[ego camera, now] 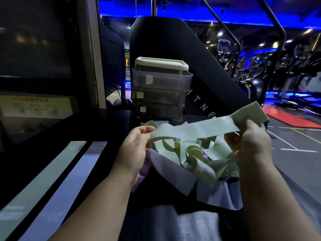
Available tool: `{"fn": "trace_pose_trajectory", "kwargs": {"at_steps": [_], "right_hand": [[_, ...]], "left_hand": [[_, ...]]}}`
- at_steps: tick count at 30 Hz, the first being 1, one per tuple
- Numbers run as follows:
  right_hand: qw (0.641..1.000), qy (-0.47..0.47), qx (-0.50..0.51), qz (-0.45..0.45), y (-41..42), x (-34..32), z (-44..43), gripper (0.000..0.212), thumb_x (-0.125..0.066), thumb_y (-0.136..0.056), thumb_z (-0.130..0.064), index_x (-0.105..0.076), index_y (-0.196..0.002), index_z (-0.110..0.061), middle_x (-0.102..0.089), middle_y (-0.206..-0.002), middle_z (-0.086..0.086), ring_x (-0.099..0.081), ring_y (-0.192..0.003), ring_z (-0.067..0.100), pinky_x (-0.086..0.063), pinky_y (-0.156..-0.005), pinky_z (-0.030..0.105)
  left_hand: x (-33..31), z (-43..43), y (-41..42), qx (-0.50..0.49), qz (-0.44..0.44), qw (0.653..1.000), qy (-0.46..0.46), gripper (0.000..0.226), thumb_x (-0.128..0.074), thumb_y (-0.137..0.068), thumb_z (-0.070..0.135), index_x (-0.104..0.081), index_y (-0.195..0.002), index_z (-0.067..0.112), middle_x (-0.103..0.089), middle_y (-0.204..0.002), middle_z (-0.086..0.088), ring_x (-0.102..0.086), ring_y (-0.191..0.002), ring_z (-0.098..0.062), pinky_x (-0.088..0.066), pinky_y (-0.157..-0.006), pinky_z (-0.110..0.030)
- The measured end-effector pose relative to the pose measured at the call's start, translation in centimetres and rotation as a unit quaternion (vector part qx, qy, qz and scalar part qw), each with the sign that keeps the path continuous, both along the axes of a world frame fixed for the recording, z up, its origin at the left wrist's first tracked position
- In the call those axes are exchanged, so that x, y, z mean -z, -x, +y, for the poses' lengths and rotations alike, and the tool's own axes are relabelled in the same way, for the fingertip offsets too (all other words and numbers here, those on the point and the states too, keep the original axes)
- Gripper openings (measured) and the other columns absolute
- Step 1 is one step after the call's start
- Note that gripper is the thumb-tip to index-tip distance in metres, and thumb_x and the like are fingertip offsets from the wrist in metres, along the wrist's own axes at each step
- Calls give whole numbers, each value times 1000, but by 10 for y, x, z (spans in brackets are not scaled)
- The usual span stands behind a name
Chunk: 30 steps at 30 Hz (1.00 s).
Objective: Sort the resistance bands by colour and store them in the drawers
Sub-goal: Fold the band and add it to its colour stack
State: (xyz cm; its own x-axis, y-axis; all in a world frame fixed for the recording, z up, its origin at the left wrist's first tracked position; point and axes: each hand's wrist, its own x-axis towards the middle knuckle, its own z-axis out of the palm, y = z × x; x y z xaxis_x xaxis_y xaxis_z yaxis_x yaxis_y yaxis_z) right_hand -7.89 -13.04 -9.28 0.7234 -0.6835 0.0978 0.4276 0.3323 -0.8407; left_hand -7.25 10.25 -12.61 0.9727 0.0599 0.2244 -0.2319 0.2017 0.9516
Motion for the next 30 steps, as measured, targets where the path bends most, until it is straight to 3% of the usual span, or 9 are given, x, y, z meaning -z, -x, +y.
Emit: {"fn": "trace_pose_trajectory", "kwargs": {"at_steps": [3, 8, 10, 12, 17, 20, 24, 27, 30], "right_hand": [[999, 43, -5, -10, 3, -1, 3, 14, -39, -103, -24, -48, -114, -26, -62, -90, -1, -64, -61, 10, -56, -63, 31], [998, 67, 5, -19, 4, -1, 2, 12, -40, -104, -26, -49, -112, -23, -63, -89, -3, -67, -74, 12, -58, -68, 30], [997, 68, 18, -20, 4, 0, 0, 9, -45, -101, -20, -53, -99, -24, -60, -87, -3, -63, -78, 12, -54, -71, 27], [996, 82, 43, -18, 4, 0, -5, 10, -54, -94, -16, -55, -87, -24, -57, -80, -2, -55, -71, 12, -46, -66, 26], [995, 77, 59, -25, 7, 1, -16, 16, -59, -85, -7, -66, -81, -21, -52, -51, -6, -39, -41, 8, -30, -44, 19], [995, 89, 36, -24, 10, 1, -15, 13, -61, -87, -10, -68, -86, -20, -51, -56, -1, -38, -40, 9, -29, -43, 19], [996, 81, 16, -19, 12, 0, -12, 12, -58, -92, -14, -66, -94, -22, -59, -60, -3, -56, -47, 8, -39, -47, 18], [997, 71, -14, -7, 10, 0, -11, 16, -49, -94, -16, -63, -102, -20, -65, -71, -3, -65, -62, 9, -43, -58, 22], [998, 14, -60, -6, 10, -3, -7, 23, -42, -93, -17, -61, -81, -17, -60, -63, -5, -64, -61, 11, -43, -63, 24]], "left_hand": [[4, 1, -4, -56, -56, 994, -78, 33, -46, -92, -1, -61, -96, 28, -63, -81, 5, -56, -73, -15, -46, -71, -32], [6, 10, -9, -137, -96, 973, -159, 47, -58, -92, 6, -44, -132, 27, -64, -92, 6, -62, -86, -13, -43, -68, -15], [7, 14, -10, -161, -87, 963, -199, 43, -61, -92, 10, -49, -131, 24, -62, -91, 11, -60, -87, -8, -40, -68, -9], [5, 17, -10, -176, -78, 958, -212, 28, -62, -91, 10, -58, -114, 27, -62, -87, 16, -60, -83, 0, -40, -64, -3], [4, 22, -13, -192, -42, 963, -186, 17, -66, -87, 10, -64, -83, 26, -69, -85, 10, -64, -83, -8, -51, -81, -29], [4, 23, -15, -187, -25, 969, -162, 15, -66, -87, 13, -63, -82, 26, -67, -83, 5, -64, -82, -17, -51, -80, -34], [-1, 24, -14, -176, -6, 980, -95, 17, -59, -90, 7, -61, -85, 23, -59, -68, 3, -54, -62, -14, -46, -59, -26], [-6, 21, -8, -146, 16, 988, -46, 22, -48, -91, 1, -60, -87, 19, -61, -68, -2, -55, -58, -13, -44, -49, -16], [-11, 20, -4, -111, 34, 993, -2, 28, -38, -92, -1, -58, -82, 17, -67, -72, -2, -61, -60, -13, -46, -55, -21]]}}
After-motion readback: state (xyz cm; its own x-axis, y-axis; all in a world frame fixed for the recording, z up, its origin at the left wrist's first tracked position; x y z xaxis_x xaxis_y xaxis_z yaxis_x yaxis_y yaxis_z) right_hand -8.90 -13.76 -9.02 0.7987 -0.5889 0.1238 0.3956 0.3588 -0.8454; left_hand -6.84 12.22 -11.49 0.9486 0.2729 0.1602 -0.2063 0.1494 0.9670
